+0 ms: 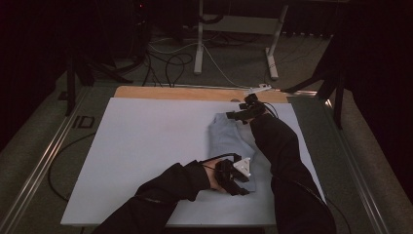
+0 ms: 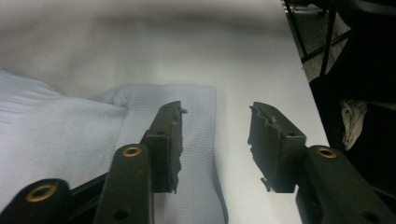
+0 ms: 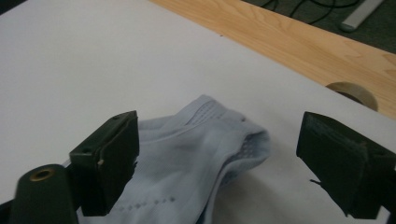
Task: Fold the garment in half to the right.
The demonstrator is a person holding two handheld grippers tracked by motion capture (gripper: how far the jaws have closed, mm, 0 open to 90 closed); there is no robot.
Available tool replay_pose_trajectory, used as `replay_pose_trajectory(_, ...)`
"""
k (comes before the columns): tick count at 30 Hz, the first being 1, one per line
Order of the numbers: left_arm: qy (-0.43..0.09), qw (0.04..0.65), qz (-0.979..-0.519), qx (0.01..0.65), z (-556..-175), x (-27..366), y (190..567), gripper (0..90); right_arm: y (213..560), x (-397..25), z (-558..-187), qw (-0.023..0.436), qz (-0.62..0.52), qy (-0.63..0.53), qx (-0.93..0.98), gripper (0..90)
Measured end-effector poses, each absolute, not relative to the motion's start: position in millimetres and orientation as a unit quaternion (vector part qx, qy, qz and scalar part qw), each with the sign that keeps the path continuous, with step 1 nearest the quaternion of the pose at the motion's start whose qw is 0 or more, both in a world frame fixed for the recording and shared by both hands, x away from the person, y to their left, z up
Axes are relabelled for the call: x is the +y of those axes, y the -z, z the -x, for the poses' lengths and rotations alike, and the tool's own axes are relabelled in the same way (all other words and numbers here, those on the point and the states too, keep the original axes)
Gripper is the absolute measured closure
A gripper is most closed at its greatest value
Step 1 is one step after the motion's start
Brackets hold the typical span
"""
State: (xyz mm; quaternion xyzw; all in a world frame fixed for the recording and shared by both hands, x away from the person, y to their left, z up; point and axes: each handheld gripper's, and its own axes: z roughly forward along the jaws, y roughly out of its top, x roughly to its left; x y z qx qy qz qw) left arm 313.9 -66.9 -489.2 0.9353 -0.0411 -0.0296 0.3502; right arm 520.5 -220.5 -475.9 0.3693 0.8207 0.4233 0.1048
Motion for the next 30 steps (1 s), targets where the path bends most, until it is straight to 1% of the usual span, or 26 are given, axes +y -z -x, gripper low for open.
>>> replay_pose_trajectory(4,0.029,0.348,-0.936,-0.048,-313.3,-63.9,483.6,51.1,476.4,-222.6,-516.6,0.100,-0.366,-0.428,0.820,9.9)
replay_pose_trajectory(5,0.026,0.348,-0.936,-0.049,-312.8,-63.4,482.5,48.8,476.9,-223.6,-515.9,0.100,-0.366,-0.431,0.819,9.8)
replay_pose_trajectory(14,0.031,0.355,-0.933,-0.054,-311.4,-56.1,474.7,45.3,469.4,-226.7,-506.8,0.110,-0.360,-0.431,0.820,9.4)
replay_pose_trajectory(18,0.035,0.357,-0.932,-0.051,-312.4,-50.5,472.6,42.3,464.2,-230.2,-501.6,0.113,-0.359,-0.429,0.821,9.4)
replay_pose_trajectory(23,0.038,0.362,-0.930,-0.041,-313.2,-41.9,470.1,34.6,463.1,-233.8,-497.4,0.123,-0.360,-0.425,0.821,9.3)
replay_pose_trajectory(24,0.036,0.364,-0.930,-0.041,-313.2,-39.7,469.8,34.6,462.9,-234.6,-496.3,0.127,-0.359,-0.424,0.822,9.3)
replay_pose_trajectory(26,0.033,0.367,-0.929,-0.034,-313.8,-34.3,468.5,31.6,462.9,-235.7,-493.6,0.127,-0.358,-0.421,0.823,9.2)
replay_pose_trajectory(29,0.022,0.371,-0.928,-0.023,-314.1,-25.5,466.5,24.2,462.7,-238.4,-487.8,0.129,-0.360,-0.420,0.823,9.2)
replay_pose_trajectory(30,0.021,0.372,-0.928,-0.019,-314.3,-22.5,465.9,24.2,462.7,-238.4,-487.8,0.129,-0.360,-0.420,0.823,9.2)
